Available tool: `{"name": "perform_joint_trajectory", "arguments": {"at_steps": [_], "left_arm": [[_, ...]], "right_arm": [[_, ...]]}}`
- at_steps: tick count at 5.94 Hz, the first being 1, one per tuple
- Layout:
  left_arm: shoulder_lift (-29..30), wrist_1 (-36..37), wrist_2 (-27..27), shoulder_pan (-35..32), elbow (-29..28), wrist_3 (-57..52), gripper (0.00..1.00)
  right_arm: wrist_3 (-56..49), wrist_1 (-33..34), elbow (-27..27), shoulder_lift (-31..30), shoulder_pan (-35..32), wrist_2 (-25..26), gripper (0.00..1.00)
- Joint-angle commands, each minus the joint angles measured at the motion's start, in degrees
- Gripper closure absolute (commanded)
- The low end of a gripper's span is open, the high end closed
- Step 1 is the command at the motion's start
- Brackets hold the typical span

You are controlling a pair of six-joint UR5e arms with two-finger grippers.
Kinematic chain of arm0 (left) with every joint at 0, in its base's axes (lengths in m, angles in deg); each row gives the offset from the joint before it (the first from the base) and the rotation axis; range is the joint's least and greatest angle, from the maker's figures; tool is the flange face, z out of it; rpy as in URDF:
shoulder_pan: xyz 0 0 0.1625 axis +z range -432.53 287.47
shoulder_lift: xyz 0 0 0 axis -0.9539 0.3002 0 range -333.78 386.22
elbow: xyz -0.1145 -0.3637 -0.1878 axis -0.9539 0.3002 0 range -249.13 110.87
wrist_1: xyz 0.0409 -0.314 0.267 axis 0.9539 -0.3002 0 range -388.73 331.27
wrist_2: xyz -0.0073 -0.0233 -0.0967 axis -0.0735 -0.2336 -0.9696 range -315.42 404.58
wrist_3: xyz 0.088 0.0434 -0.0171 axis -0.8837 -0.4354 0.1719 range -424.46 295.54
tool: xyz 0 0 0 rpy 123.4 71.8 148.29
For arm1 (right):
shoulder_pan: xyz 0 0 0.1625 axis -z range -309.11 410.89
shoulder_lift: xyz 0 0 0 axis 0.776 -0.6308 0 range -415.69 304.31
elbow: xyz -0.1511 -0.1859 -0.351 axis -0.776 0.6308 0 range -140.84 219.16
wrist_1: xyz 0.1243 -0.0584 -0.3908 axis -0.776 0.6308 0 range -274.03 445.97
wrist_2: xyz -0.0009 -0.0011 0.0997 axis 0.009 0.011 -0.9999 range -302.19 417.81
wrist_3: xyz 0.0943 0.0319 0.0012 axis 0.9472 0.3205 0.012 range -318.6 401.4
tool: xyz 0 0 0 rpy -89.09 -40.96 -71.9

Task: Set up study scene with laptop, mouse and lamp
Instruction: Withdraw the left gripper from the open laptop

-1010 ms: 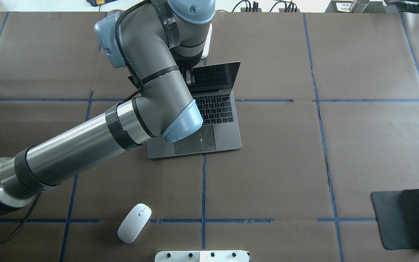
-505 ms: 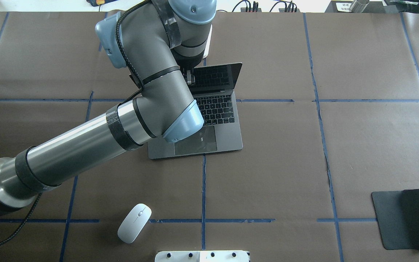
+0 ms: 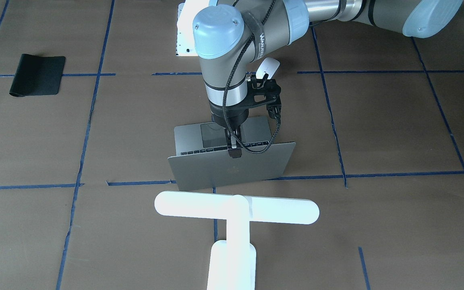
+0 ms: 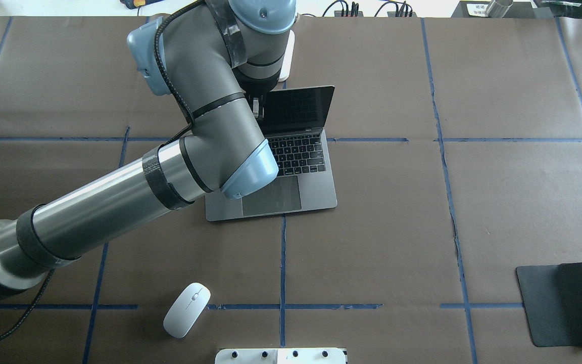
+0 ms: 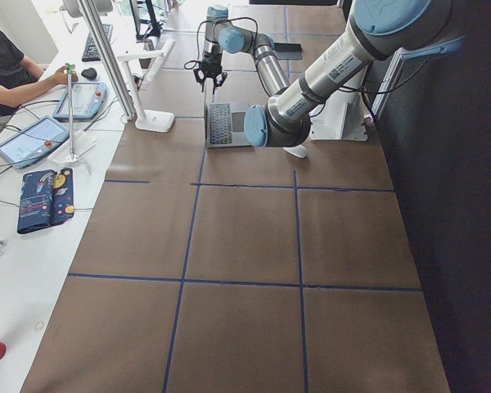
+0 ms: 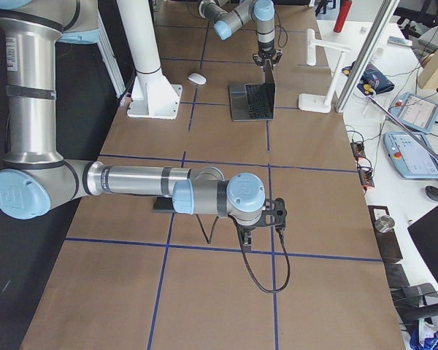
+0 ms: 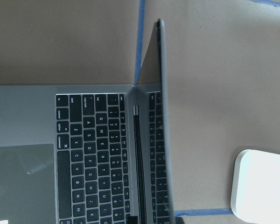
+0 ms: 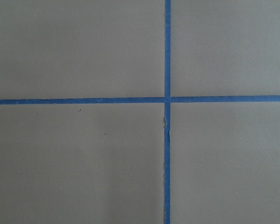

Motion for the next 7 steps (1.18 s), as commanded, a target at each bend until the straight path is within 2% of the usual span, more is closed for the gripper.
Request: {"name": "perform_joint_trajectory", "arguments": {"at_steps": [1,2,3,4,5,6,7], "left_arm": [[-8.94,0.57,0.07,-0.4,13.31,-14.57,0.0],[-17.71,0.66,-0.1,-2.23,27.0,-22.05,0.0],[-24.85,1.44,-0.19,-2.42,36.09,-29.61,0.0],[-27.18,5.28,-0.1,-2.6,40.88,-38.04,0.0],[-28.69,7.92,-0.19,-2.6,43.46,-46.3,0.0],[-31.4,8.12,-0.28,-2.34,45.13,-51.61,0.0],[-34.56,8.13,-0.45,-1.72,47.5,-55.4,0.0]], "right_arm": [[0.0,0.03,-0.6,0.55,0.09,0.0,0.0],[0.0,0.12,-0.16,0.81,0.0,0.0,0.0],[-0.09,-0.23,-0.68,0.38,0.0,0.09,0.0],[-0.26,-0.23,-1.21,0.03,0.0,0.26,0.0],[1.39,-0.32,-3.91,-1.8,0.09,0.44,0.0],[7.24,-0.84,-8.64,-3.74,0.26,0.44,0.0],[12.43,-2.24,-11.99,-6.02,3.31,0.53,0.0]]}}
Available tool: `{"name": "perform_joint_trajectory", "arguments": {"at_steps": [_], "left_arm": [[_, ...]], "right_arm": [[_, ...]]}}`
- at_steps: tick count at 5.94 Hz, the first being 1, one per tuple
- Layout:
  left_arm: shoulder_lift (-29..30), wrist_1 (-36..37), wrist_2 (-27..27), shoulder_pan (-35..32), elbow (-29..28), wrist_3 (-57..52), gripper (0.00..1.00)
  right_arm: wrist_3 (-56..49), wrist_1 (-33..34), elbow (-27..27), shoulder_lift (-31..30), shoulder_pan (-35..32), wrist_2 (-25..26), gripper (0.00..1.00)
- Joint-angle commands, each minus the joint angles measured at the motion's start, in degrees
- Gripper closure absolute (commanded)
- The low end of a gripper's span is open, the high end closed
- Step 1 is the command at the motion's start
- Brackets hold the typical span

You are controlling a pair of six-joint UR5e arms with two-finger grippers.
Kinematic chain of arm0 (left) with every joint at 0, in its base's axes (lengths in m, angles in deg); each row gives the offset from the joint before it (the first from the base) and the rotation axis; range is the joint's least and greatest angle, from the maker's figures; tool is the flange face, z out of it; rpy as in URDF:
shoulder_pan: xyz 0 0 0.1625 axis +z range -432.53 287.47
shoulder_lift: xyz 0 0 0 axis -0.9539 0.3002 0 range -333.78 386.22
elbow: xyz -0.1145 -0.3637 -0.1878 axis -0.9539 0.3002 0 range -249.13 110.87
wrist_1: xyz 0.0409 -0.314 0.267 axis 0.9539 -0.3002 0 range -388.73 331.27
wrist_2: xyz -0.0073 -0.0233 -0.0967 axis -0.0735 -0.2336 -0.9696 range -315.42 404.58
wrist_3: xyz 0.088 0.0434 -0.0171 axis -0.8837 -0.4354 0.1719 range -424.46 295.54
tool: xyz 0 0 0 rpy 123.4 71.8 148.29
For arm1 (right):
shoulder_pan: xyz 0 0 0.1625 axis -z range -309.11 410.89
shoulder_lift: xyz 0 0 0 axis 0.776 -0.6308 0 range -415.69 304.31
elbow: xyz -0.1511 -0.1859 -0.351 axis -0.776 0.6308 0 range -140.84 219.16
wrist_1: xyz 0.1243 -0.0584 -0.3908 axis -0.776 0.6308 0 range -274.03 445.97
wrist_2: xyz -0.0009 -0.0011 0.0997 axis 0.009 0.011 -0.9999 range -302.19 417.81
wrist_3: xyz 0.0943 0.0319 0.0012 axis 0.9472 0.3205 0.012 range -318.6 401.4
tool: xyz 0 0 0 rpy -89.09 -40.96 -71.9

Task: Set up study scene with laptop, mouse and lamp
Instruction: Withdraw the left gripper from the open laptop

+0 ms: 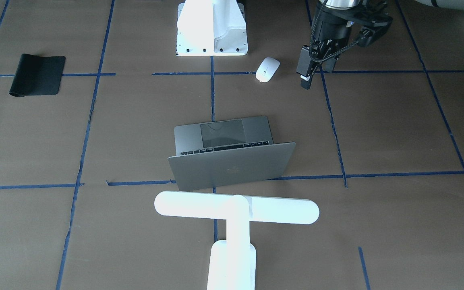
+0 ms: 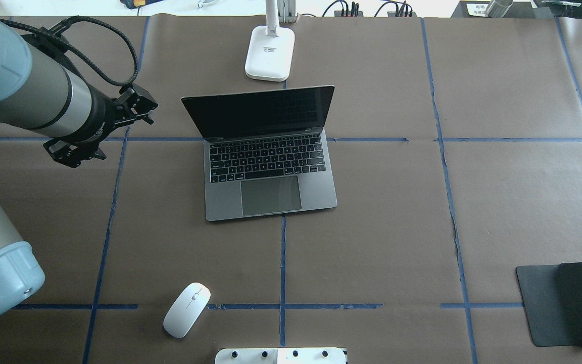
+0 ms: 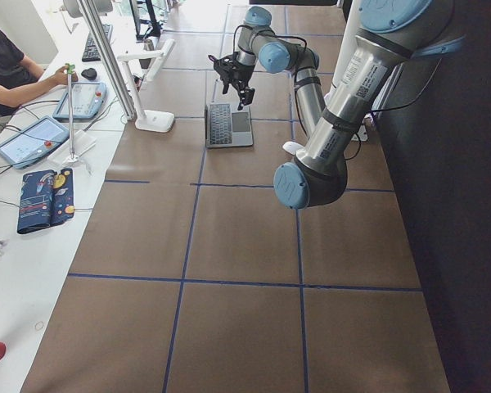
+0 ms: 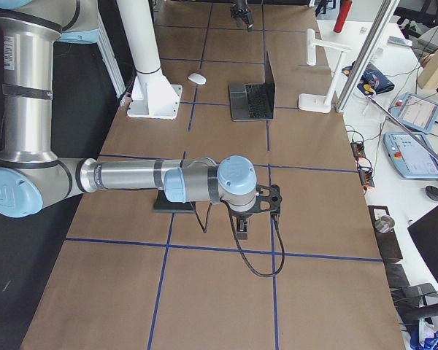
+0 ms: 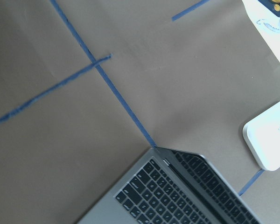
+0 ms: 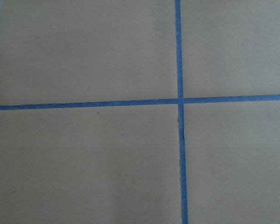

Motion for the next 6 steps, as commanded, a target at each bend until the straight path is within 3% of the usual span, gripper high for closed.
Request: {"name": "perform_joint_trajectory", "arguments": {"at_steps": [1,2,3,4,6], "left_arm": [[-3.39,0.35,-0.15,0.73,3.32,-4.72,0.0],[-3.39,0.35,-0.15,1.87,4.2,-4.64,0.0],[-3.39,0.27,-0.15,2.49,4.65,-4.55,0.0],[-3.39,0.18,-0.06,3.88,4.48,-4.03,0.0],[-2.95,0.0,0.47,6.87,4.48,-1.15,0.0]], "right_arm": [[16.96,-10.58,-6.12,-5.71,7.31,1.46,0.0],[31.7,-27.56,-6.14,-10.88,13.8,3.57,0.0],[41.41,-36.95,-6.32,-14.59,19.26,5.07,0.0],[45.43,-37.74,-9.8,-17.67,24.88,8.56,0.0],[57.03,-40.71,-11.42,-19.97,43.39,22.16,0.0]]}}
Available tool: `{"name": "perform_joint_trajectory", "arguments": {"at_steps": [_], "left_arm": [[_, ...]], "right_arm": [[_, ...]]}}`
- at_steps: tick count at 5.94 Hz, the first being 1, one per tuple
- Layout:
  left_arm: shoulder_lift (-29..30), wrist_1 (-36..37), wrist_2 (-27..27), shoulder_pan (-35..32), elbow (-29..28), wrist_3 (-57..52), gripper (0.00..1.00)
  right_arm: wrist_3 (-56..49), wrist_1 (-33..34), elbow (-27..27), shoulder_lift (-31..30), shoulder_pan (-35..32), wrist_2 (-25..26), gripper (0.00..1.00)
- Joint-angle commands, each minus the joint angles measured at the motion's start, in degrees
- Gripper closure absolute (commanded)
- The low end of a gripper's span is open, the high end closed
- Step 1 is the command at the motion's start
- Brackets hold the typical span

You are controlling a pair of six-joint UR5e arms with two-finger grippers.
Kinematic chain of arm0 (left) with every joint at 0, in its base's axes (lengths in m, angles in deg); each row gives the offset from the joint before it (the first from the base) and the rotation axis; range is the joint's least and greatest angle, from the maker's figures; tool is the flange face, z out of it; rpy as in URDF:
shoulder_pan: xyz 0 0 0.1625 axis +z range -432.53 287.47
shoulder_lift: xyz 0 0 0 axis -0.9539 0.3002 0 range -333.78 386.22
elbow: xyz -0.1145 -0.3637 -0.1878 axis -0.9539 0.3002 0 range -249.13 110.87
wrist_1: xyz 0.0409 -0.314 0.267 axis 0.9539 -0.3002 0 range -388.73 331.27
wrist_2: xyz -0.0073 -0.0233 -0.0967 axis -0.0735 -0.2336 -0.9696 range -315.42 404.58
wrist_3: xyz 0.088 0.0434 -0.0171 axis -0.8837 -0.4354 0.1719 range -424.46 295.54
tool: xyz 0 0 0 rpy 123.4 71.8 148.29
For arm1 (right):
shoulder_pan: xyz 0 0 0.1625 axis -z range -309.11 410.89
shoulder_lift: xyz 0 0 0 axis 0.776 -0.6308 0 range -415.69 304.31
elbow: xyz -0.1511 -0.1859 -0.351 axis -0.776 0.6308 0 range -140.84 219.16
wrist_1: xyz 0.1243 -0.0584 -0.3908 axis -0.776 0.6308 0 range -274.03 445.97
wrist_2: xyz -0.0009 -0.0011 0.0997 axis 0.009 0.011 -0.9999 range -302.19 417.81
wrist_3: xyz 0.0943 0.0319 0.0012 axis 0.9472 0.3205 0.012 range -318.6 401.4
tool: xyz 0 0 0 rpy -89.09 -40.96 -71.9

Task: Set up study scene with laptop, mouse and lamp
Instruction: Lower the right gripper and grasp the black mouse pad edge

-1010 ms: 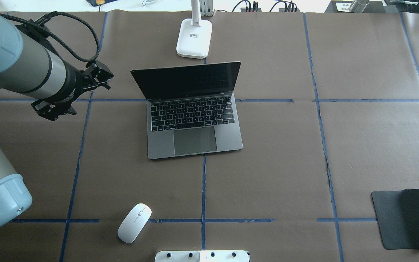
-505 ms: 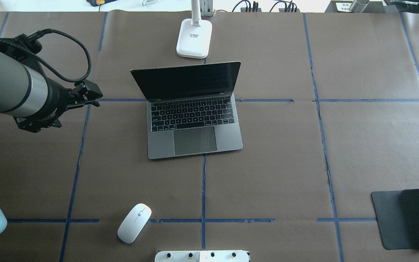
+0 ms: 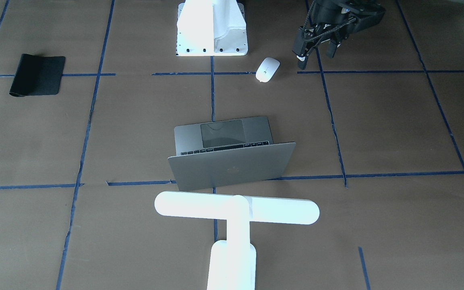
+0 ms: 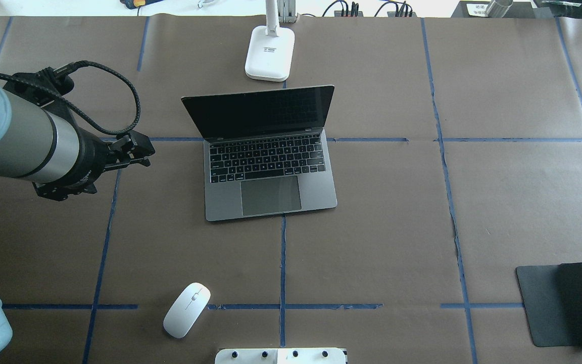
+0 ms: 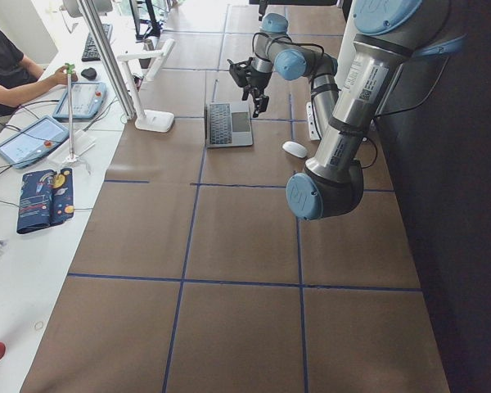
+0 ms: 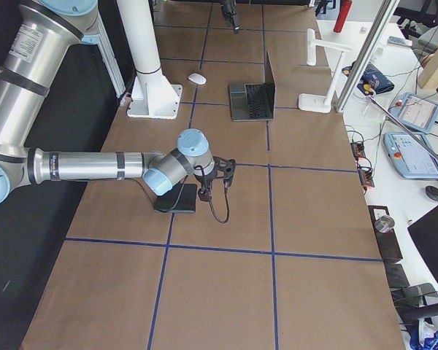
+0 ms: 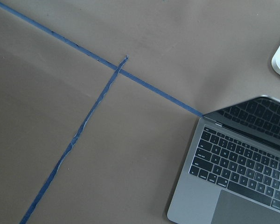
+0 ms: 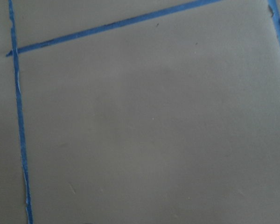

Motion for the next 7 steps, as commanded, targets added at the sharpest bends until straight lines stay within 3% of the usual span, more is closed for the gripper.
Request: {"name": "perform_joint_trajectory", "arguments": {"at_steps": [1,2,4,7], "left_arm": [[0.31,-0.21,0.33,1.83,-0.03,2.23,0.0],[0.31,-0.21,0.33,1.84,-0.12,2.23,0.0],[0.4,-0.3,0.33,2.71,-0.21,2.23,0.0],[0.48,-0.3,0.33,3.33,-0.3,2.23,0.0]], "right_arm": [[9.4,-8.14,-0.21,-4.7,14.88,9.2,0.0],[9.61,-10.64,0.49,-6.91,17.37,10.1,0.0],[11.01,-21.77,9.69,-7.01,20.64,12.39,0.0],[14.19,-22.09,11.48,-7.36,27.76,14.42,0.0]]}}
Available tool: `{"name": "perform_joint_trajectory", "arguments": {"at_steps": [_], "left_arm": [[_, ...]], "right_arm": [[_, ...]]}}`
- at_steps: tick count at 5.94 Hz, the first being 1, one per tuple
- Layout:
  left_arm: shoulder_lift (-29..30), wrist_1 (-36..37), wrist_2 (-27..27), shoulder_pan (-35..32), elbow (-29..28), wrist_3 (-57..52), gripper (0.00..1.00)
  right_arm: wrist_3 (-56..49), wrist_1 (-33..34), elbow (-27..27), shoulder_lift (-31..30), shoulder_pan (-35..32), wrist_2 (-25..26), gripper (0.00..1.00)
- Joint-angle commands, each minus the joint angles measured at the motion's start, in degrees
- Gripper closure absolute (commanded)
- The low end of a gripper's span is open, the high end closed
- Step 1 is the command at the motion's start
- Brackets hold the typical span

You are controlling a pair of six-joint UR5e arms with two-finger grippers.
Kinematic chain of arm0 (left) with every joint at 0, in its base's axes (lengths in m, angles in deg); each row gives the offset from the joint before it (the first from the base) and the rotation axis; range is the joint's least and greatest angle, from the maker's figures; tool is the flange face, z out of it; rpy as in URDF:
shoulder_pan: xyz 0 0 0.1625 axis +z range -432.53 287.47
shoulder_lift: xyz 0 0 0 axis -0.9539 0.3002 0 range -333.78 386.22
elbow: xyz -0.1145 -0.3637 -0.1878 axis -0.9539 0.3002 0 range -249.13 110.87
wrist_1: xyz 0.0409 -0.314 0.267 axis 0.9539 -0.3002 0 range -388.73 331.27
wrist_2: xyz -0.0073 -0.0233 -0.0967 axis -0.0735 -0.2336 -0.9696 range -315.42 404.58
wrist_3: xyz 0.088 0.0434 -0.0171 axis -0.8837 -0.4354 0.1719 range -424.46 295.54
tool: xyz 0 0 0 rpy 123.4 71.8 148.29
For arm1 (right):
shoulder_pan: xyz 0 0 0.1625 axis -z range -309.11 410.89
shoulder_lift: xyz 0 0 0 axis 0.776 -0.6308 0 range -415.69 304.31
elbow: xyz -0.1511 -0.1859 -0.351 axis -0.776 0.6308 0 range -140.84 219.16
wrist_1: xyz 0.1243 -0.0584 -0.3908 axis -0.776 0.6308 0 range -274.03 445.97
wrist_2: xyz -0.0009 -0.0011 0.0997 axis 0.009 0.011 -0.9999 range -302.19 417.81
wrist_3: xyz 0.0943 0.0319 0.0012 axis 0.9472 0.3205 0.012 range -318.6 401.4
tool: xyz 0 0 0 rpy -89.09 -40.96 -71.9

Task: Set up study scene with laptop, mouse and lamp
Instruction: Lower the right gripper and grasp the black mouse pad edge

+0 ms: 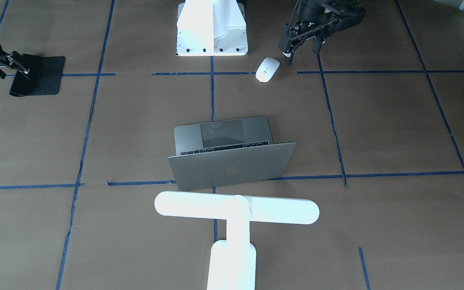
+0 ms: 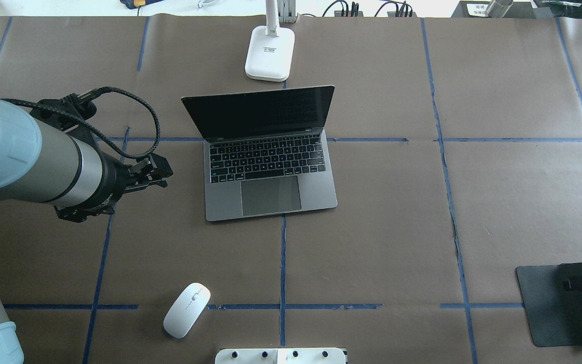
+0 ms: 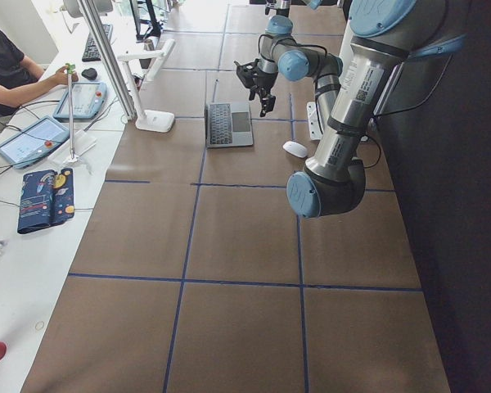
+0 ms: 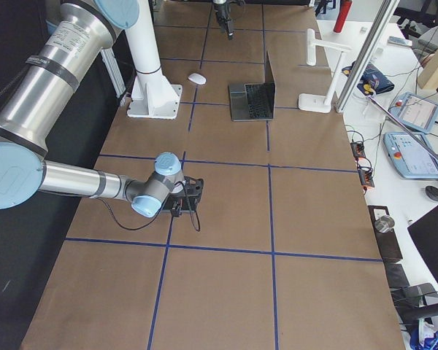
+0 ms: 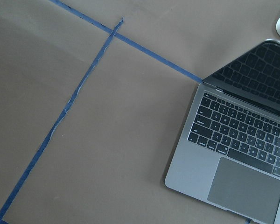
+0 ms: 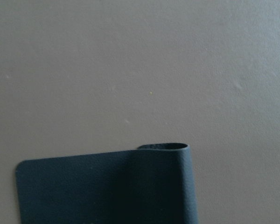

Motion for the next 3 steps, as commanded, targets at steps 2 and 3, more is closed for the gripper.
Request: {"name": "perform_joint_trajectory", "arguments": {"at_steps": [2,3], "left_arm": [[0.02,0.0,0.06,0.14,-0.05,-0.09,0.0],[0.02,-0.09,-0.03,0.14,-0.14,-0.17,0.0]], "right_arm": [[0.15,-0.14,2.53,-0.82,3.95,0.31,0.0],[0.15,-0.22,2.72,-0.82,4.22,-0.04,0.02]]}}
